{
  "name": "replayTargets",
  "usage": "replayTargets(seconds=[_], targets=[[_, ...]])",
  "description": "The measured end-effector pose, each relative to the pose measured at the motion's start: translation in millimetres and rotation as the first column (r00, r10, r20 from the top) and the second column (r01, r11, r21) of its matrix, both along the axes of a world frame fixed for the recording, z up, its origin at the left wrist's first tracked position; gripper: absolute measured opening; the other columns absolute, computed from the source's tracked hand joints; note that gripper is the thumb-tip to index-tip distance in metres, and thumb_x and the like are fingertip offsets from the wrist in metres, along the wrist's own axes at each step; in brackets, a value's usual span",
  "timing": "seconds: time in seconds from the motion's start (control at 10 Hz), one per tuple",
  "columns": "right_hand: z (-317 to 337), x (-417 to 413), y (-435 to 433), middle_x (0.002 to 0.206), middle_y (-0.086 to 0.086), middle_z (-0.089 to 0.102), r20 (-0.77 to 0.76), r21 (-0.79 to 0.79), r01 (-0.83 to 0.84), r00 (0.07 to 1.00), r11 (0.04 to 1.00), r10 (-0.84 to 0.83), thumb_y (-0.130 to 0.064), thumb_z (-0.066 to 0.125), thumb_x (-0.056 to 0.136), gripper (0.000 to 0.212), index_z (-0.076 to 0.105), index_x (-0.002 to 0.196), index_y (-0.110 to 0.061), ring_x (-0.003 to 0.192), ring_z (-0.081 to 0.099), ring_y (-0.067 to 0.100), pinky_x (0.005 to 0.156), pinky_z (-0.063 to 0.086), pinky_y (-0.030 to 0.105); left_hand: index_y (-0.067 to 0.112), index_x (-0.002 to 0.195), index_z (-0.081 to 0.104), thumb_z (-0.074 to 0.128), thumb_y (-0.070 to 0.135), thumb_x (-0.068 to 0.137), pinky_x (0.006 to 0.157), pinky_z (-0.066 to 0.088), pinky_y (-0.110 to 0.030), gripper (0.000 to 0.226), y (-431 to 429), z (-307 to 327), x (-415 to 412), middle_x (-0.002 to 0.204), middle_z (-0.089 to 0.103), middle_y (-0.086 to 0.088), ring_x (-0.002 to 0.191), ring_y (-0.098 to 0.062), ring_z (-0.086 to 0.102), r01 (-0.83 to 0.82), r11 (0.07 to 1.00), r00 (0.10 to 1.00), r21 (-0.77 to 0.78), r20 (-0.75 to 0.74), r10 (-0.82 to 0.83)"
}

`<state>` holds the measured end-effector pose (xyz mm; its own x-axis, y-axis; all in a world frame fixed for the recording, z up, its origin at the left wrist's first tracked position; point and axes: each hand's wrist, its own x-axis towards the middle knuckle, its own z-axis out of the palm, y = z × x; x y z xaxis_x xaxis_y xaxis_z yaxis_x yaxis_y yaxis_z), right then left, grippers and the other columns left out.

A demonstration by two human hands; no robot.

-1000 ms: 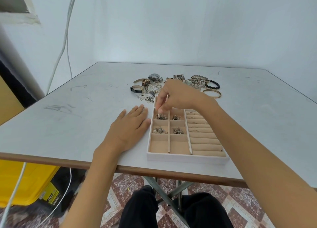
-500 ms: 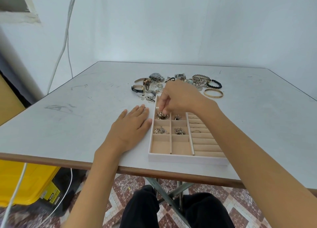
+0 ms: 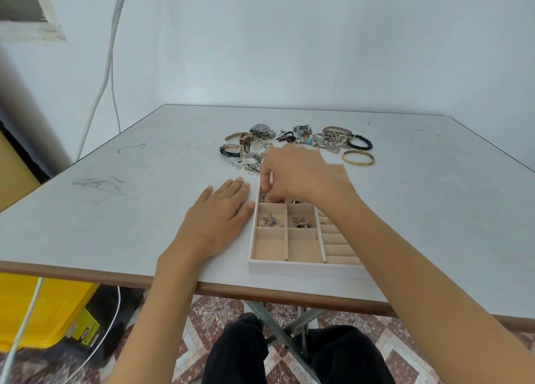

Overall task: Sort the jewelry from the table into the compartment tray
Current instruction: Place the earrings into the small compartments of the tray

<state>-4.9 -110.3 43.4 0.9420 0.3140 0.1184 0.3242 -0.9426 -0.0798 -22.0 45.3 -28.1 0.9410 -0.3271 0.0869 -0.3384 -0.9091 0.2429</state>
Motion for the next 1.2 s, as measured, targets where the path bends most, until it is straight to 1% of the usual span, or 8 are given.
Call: replayTargets(seconds=[0.1, 0.5, 0.6, 0.7, 0.8, 0.9, 1.1, 1.2], targets=[[-0.6, 0.5, 0.0, 0.082, -0.008, 0.063, -0.012, -0.004, -0.008, 1.000, 1.000, 0.008, -0.022, 0.076, 0.075, 0.010, 0.073, 0.083, -0.026, 0.086, 0.063, 0.017, 0.050, 0.026, 0.022, 0.022, 0.151, 0.019, 0.020, 0.037, 0.102, 0.119, 0.001, -0.032, 0.051, 0.5, -0.2, 0.0, 0.159, 0.009, 0.007, 0.146, -0.007, 0.004, 0.002, 1.000, 1.000, -0.003, 0.009, -0.002], [0.0, 1.4, -3.5, 0.076, -0.012, 0.065, -0.077, 0.021, -0.027, 0.997, 0.999, 0.029, -0.027, 0.075, 0.075, 0.007, 0.072, 0.080, -0.031, 0.077, 0.064, 0.013, 0.050, 0.029, 0.020, 0.023, 0.151, 0.018, 0.019, 0.038, 0.102, 0.119, 0.001, -0.031, 0.051, 0.2, 0.3, -0.9, 0.159, 0.009, 0.008, 0.146, -0.006, 0.003, -0.002, 1.000, 1.000, 0.005, 0.006, 0.001], [4.0, 4.8, -10.1, 0.065, -0.014, 0.067, -0.161, 0.143, -0.044, 0.985, 0.989, 0.067, -0.031, 0.077, 0.074, 0.007, 0.073, 0.079, -0.029, 0.064, 0.068, 0.010, 0.057, 0.046, 0.023, 0.023, 0.151, 0.018, 0.019, 0.039, 0.102, 0.119, 0.001, -0.031, 0.051, 0.3, 0.5, -1.3, 0.159, 0.009, 0.008, 0.146, -0.006, 0.003, -0.003, 1.000, 1.000, -0.002, -0.001, 0.003], [13.1, 12.4, -26.6, 0.065, -0.007, 0.071, -0.156, 0.375, -0.035, 0.983, 0.926, 0.100, -0.027, 0.073, 0.078, 0.006, 0.074, 0.083, -0.024, 0.052, 0.068, 0.012, 0.073, 0.055, 0.029, 0.023, 0.151, 0.017, 0.019, 0.039, 0.102, 0.119, 0.001, -0.031, 0.051, 0.1, 1.1, -0.9, 0.159, 0.008, 0.009, 0.146, -0.005, 0.002, -0.004, 1.000, 1.000, -0.001, -0.002, 0.004], [22.4, 21.1, -45.2, 0.069, 0.000, 0.073, -0.105, 0.592, 0.038, 0.994, 0.805, 0.030, -0.022, 0.069, 0.081, 0.011, 0.072, 0.090, -0.018, 0.049, 0.064, 0.017, 0.054, 0.047, 0.019, 0.024, 0.151, 0.018, 0.020, 0.039, 0.102, 0.119, 0.000, -0.030, 0.051, -0.4, 1.7, -1.6, 0.159, 0.009, 0.010, 0.146, -0.005, 0.003, -0.013, 1.000, 1.000, -0.016, -0.005, 0.013], [24.8, 35.3, -65.7, 0.072, 0.007, 0.072, -0.107, 0.749, 0.146, 0.989, 0.647, -0.099, -0.014, 0.067, 0.080, 0.017, 0.069, 0.096, -0.013, 0.047, 0.058, 0.019, 0.037, 0.032, 0.015, 0.025, 0.150, 0.021, 0.024, 0.039, 0.102, 0.118, 0.000, -0.028, 0.051, 0.4, 2.7, -1.4, 0.158, 0.012, 0.011, 0.145, -0.004, 0.006, -0.022, 0.998, 1.000, -0.053, -0.003, 0.022], [13.7, 70.0, -120.0, 0.085, 0.009, 0.072, -0.111, 0.871, 0.279, 0.913, 0.405, -0.392, -0.012, 0.064, 0.077, 0.015, 0.071, 0.091, -0.013, 0.051, 0.053, 0.015, 0.045, 0.037, 0.022, 0.029, 0.147, 0.031, 0.035, 0.043, 0.099, 0.115, 0.009, -0.025, 0.049, -2.6, 8.2, -0.4, 0.155, 0.022, 0.015, 0.142, -0.005, 0.017, -0.081, 0.991, 0.996, -0.110, 0.027, 0.084], [-3.9, 81.1, -137.4, 0.090, 0.006, 0.071, -0.072, 0.803, 0.376, 0.831, 0.463, -0.551, -0.016, 0.067, 0.073, 0.011, 0.072, 0.082, -0.021, 0.076, 0.061, 0.021, 0.069, 0.048, 0.032, 0.030, 0.146, 0.032, 0.035, 0.043, 0.099, 0.114, 0.012, -0.024, 0.049, -4.9, 8.8, -2.1, 0.154, 0.023, 0.017, 0.141, -0.004, 0.019, -0.097, 0.988, 0.994, -0.123, 0.046, 0.103]])
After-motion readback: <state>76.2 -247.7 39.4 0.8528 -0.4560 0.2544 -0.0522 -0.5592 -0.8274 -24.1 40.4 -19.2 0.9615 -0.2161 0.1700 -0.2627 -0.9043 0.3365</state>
